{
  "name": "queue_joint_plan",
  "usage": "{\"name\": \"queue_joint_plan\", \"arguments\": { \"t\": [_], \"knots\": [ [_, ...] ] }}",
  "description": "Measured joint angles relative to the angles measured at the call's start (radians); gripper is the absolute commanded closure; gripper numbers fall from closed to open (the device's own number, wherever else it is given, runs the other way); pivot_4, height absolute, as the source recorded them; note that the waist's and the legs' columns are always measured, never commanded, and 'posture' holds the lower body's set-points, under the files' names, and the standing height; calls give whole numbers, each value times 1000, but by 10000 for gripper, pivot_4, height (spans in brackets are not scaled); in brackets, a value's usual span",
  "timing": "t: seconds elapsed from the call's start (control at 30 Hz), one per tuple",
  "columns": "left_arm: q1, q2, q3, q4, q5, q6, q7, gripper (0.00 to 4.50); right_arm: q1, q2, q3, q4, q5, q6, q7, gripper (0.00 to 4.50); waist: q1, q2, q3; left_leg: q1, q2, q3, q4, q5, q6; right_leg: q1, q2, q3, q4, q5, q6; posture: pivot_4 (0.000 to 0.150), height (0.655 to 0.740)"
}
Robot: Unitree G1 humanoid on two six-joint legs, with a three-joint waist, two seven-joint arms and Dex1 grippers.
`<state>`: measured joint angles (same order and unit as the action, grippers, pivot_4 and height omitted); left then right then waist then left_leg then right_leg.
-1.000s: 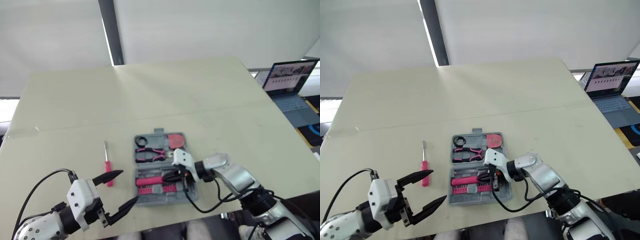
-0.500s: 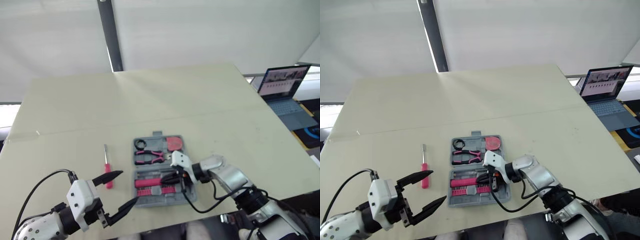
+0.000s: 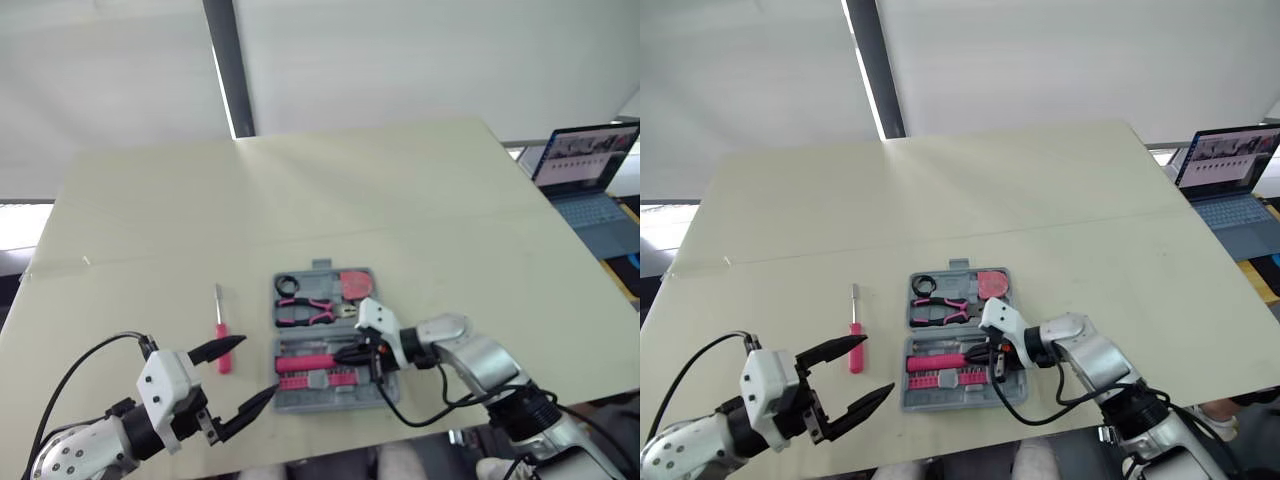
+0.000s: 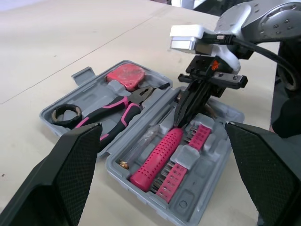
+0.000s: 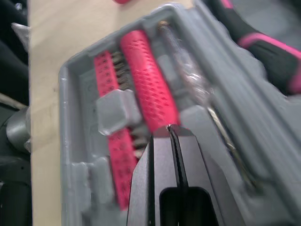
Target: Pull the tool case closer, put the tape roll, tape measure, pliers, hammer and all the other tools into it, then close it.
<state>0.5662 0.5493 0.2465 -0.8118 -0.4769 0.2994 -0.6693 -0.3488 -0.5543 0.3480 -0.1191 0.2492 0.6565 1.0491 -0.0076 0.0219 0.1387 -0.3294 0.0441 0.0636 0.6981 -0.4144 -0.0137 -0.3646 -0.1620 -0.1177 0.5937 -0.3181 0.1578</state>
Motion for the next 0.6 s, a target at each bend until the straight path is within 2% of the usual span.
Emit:
{"name": "queue_joint_plan", "arguments": {
  "t": [0.07, 0.13, 0.3, 0.33, 0.37, 0.4, 0.6],
  "knots": [
    [-20, 5, -2, 0, -18, 39, 13, 0, 3, -27, -58, -86, 35, 77, -23, 44826, 4, 0, 0, -7, 0, 1, 2, 0, 0, -8, 0, 1, 3, 0, 0, 1500, 7373],
    [-38, 17, 0, 1, -51, 85, 21, 0, 15, -49, -108, -162, 58, 131, -52, 44826, 5, -1, 1, -7, 0, 1, 1, 0, 0, -9, 0, 1, 3, 0, 0, 1500, 7373],
    [-46, 26, 35, 7, -93, 128, 23, 0, 158, -73, -257, -241, 86, 43, -94, 44826, 8, -7, 5, -8, 0, 2, 0, 0, 0, -8, 0, 0, 2, 0, 1, 1500, 7373],
    [-44, 26, 45, 11, -101, 127, 21, 0, 199, -76, -280, -255, 87, 5, -96, 39671, 8, -8, 7, -8, 0, 2, 1, 0, 0, -8, 0, 1, 1, 0, 1, 1500, 7373],
    [-43, 25, 56, 23, -107, 123, 13, 0, 237, -99, -290, -275, 88, -11, -95, 36834, 8, -8, 7, -8, 0, 3, 1, 0, 0, -8, 0, 1, 1, 0, 1, 1500, 7373],
    [-36, 23, 68, 40, -108, 120, 8, 0, 267, -124, -295, -284, 91, -14, -93, 32178, 8, -9, 8, -7, 0, 3, 1, 0, 0, -8, 0, 1, 1, 1, 1, 1500, 7373],
    [4, -3, 84, 140, -85, 26, -55, 0, 431, -180, -437, -297, 133, -31, -92, 409, 8, -13, 12, -7, 0, 3, 1, 0, 0, -8, 0, 1, 1, 0, 1, 1500, 7373]
  ]
}}
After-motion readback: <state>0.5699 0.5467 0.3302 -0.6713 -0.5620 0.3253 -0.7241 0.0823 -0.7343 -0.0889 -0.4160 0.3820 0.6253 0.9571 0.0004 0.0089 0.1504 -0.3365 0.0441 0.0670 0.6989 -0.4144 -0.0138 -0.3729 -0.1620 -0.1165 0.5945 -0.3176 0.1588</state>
